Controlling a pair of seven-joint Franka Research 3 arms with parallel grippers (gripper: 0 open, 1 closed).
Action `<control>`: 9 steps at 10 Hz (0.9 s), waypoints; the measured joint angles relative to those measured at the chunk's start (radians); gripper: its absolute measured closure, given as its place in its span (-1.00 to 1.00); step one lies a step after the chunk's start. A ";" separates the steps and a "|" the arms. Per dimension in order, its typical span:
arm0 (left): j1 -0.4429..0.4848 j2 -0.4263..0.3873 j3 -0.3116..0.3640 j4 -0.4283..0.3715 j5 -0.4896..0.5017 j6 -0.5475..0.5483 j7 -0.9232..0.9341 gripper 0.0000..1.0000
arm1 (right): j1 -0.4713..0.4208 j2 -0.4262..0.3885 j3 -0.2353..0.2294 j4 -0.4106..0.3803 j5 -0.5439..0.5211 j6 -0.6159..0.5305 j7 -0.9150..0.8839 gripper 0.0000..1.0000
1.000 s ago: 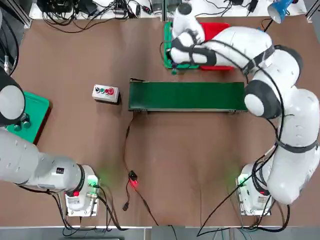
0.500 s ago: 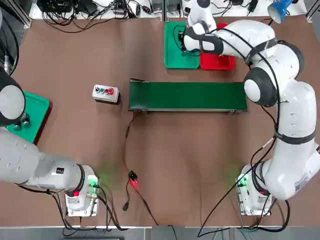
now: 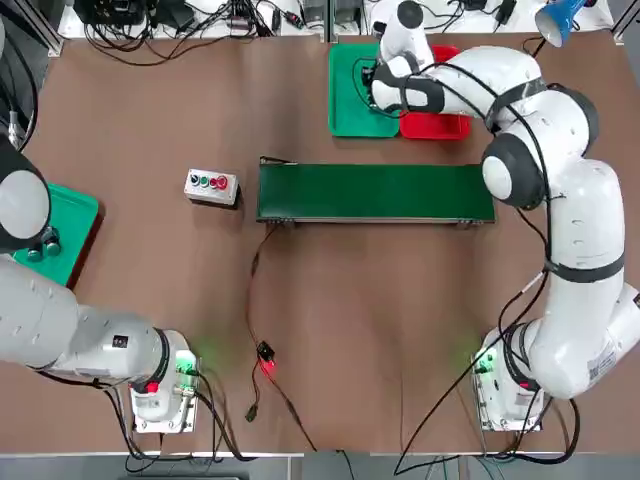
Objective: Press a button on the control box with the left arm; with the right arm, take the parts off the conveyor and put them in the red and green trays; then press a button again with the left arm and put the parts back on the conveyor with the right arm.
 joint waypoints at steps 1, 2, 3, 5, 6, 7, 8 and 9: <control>0.000 0.000 0.000 0.000 0.000 0.000 0.000 -1.00 | -0.007 0.005 0.000 0.000 -0.008 0.000 -0.007 0.18; 0.000 0.000 0.000 0.000 0.000 0.000 0.000 -1.00 | -0.010 0.014 0.000 0.000 -0.016 0.011 -0.007 0.18; 0.000 0.000 0.000 0.000 0.000 0.000 0.000 -1.00 | -0.013 0.025 0.000 0.000 -0.018 0.028 -0.010 0.18; 0.000 0.000 0.000 0.000 0.000 0.000 0.000 -1.00 | -0.015 0.039 0.000 0.000 -0.020 0.049 -0.018 0.18; 0.000 0.000 0.000 0.000 0.000 0.000 0.000 -1.00 | -0.015 0.044 0.000 0.000 -0.023 0.052 -0.019 0.18; 0.000 0.000 0.000 0.000 0.000 0.000 -0.001 -1.00 | -0.015 0.045 -0.001 0.000 -0.025 0.053 -0.019 0.18; 0.000 0.000 0.000 0.000 0.000 0.000 -0.002 -1.00 | -0.015 0.045 -0.001 0.001 -0.026 0.054 -0.019 0.18; 0.000 0.000 -0.001 0.000 0.000 0.000 -0.002 -1.00 | -0.015 0.045 -0.001 0.001 -0.026 0.054 -0.019 0.18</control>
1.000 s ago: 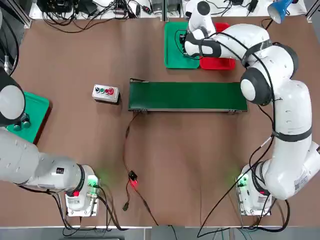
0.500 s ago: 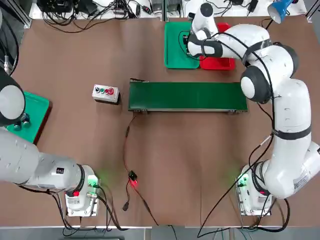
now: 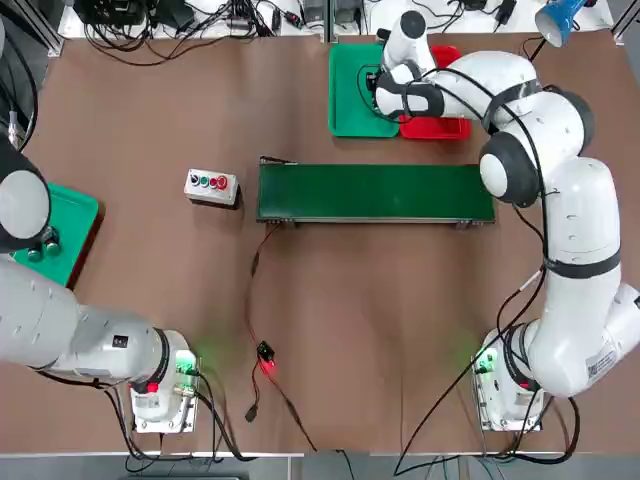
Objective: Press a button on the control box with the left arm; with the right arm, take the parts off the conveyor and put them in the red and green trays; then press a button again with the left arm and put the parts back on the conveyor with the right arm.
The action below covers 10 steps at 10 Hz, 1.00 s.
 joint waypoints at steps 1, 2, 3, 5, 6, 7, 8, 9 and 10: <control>0.000 0.000 -0.001 0.000 0.000 0.000 0.000 -1.00 | 0.000 0.000 0.000 0.000 -0.001 0.000 0.000 0.18; 0.000 0.000 -0.004 0.000 0.000 0.000 0.000 -1.00 | 0.000 0.000 0.000 0.000 -0.001 0.000 0.000 0.14; 0.000 -0.002 -0.010 0.001 0.000 0.000 -0.001 -1.00 | 0.000 0.000 0.000 0.000 -0.001 0.000 -0.001 0.07; 0.000 -0.004 -0.016 0.001 0.000 0.000 -0.002 -1.00 | 0.000 0.000 0.000 0.000 -0.002 0.000 -0.002 -0.02; 0.000 -0.004 -0.016 0.001 0.000 0.000 -0.002 -1.00 | -0.001 0.000 0.000 0.001 -0.002 0.000 -0.010 -0.12; 0.000 -0.004 -0.016 0.001 0.000 -0.001 -0.002 -1.00 | -0.004 0.000 -0.001 0.003 -0.002 0.000 -0.020 -0.15; 0.000 -0.004 -0.016 0.001 0.000 -0.004 -0.002 -1.00 | -0.010 0.000 -0.001 0.011 -0.002 0.001 -0.023 -0.28; 0.001 -0.004 -0.016 0.002 0.000 -0.006 -0.002 -1.00 | -0.018 -0.003 -0.002 0.024 -0.002 0.001 -0.023 -0.58; 0.003 -0.004 -0.016 0.002 0.000 -0.006 -0.003 -1.00 | -0.029 -0.010 -0.004 0.034 -0.002 0.001 -0.023 -0.89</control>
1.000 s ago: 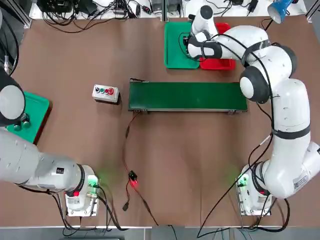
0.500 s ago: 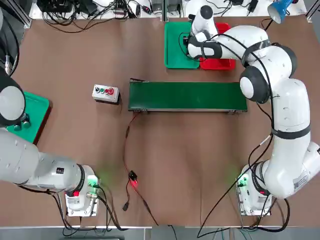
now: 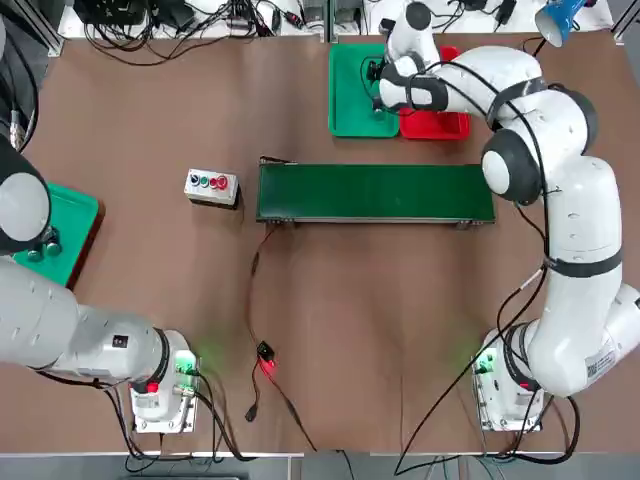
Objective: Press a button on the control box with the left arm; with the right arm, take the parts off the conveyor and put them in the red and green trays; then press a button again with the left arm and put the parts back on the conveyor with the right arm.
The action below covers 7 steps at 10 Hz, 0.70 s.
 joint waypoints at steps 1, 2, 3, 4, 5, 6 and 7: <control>0.002 0.000 0.000 0.000 0.000 0.000 -0.001 -1.00 | -0.013 -0.012 -0.006 0.007 0.000 -0.001 -0.001 -0.99; 0.003 0.000 0.000 0.001 0.000 0.000 -0.001 -1.00 | -0.026 -0.036 -0.014 0.009 0.000 -0.010 -0.002 -0.99; 0.003 0.000 -0.001 0.002 0.000 0.000 -0.001 -1.00 | -0.042 -0.076 -0.021 0.011 0.000 -0.069 -0.004 -0.99; 0.003 -0.002 -0.002 0.003 0.000 0.000 -0.001 -1.00 | -0.065 -0.129 -0.025 0.014 0.000 -0.161 -0.020 -0.99; 0.003 -0.005 -0.002 0.004 0.000 -0.001 -0.001 -1.00 | -0.094 -0.193 -0.027 0.017 0.000 -0.263 -0.040 -0.99; 0.003 -0.010 -0.002 0.004 0.000 -0.001 -0.001 -1.00 | -0.126 -0.267 -0.028 0.019 0.000 -0.375 -0.052 -0.99; 0.004 -0.014 -0.002 0.004 0.000 -0.002 -0.001 -1.00 | -0.161 -0.341 -0.029 0.020 0.000 -0.471 -0.058 -0.99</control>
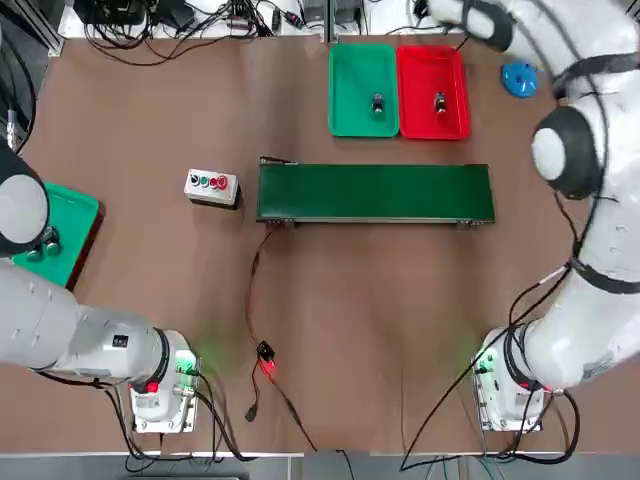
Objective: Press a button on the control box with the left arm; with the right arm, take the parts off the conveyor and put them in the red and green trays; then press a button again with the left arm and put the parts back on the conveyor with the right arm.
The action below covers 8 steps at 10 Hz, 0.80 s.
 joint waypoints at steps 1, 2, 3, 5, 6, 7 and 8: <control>0.001 -0.002 0.000 0.000 0.000 -0.003 0.000 -1.00 | -0.045 -0.073 0.000 0.001 0.000 -0.078 -0.032 -0.99; 0.001 -0.004 0.000 0.000 0.000 -0.007 0.000 -1.00 | -0.095 -0.144 0.002 0.001 0.002 -0.175 -0.099 -0.99; 0.003 -0.005 0.000 0.000 -0.001 -0.009 0.000 -1.00 | -0.140 -0.207 0.002 0.000 0.012 -0.267 -0.178 -0.99; 0.008 -0.005 0.000 0.000 -0.002 -0.015 0.000 -1.00 | -0.202 -0.305 0.004 -0.003 0.044 -0.382 -0.287 -0.99; 0.008 -0.004 0.000 -0.003 -0.002 -0.015 0.000 -0.97 | -0.224 -0.343 0.009 -0.005 0.057 -0.414 -0.318 -0.99; 0.008 -0.003 0.000 -0.003 -0.002 -0.015 0.000 -0.98 | -0.252 -0.374 0.028 -0.007 0.065 -0.435 -0.337 -0.99; 0.008 -0.003 0.000 -0.003 -0.002 -0.015 0.000 -0.97 | -0.279 -0.394 0.053 -0.012 0.068 -0.444 -0.340 -0.99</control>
